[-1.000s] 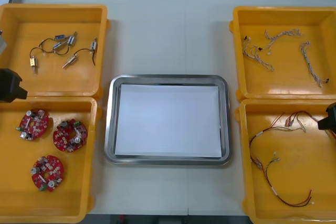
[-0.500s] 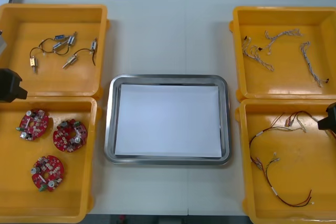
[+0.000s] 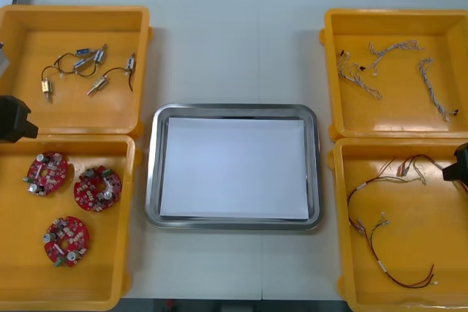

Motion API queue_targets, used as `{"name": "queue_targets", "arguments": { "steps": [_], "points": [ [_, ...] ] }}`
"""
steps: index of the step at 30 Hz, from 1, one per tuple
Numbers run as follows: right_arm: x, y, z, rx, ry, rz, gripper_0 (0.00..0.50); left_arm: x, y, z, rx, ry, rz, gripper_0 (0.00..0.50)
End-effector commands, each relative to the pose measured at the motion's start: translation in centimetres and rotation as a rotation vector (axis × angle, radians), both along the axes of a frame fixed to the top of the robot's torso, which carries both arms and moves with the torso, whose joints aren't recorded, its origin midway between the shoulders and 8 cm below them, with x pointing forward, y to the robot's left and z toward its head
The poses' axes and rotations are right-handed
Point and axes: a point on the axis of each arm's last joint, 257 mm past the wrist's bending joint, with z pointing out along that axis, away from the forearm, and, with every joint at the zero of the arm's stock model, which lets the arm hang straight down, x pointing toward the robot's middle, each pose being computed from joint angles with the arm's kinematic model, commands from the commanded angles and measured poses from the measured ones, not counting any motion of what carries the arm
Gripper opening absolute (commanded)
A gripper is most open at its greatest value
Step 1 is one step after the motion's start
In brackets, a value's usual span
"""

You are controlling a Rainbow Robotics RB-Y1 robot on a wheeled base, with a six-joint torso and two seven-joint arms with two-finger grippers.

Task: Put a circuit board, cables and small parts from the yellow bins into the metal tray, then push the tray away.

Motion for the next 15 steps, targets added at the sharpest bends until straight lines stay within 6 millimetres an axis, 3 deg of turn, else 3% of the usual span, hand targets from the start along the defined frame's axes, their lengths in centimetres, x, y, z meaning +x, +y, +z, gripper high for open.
{"name": "queue_targets", "arguments": {
  "steps": [1, 15],
  "points": [
    [0.0, -0.18, 0.25, 0.023, -0.015, -0.022, 0.5, -0.35, 2.0, 1.6, 0.086, -0.024, -0.037, 0.5],
    [0.0, -0.18, 0.25, 0.023, -0.015, -0.022, 0.5, -0.35, 2.0, 1.6, 0.086, -0.024, -0.037, 0.5]
  ]
}}
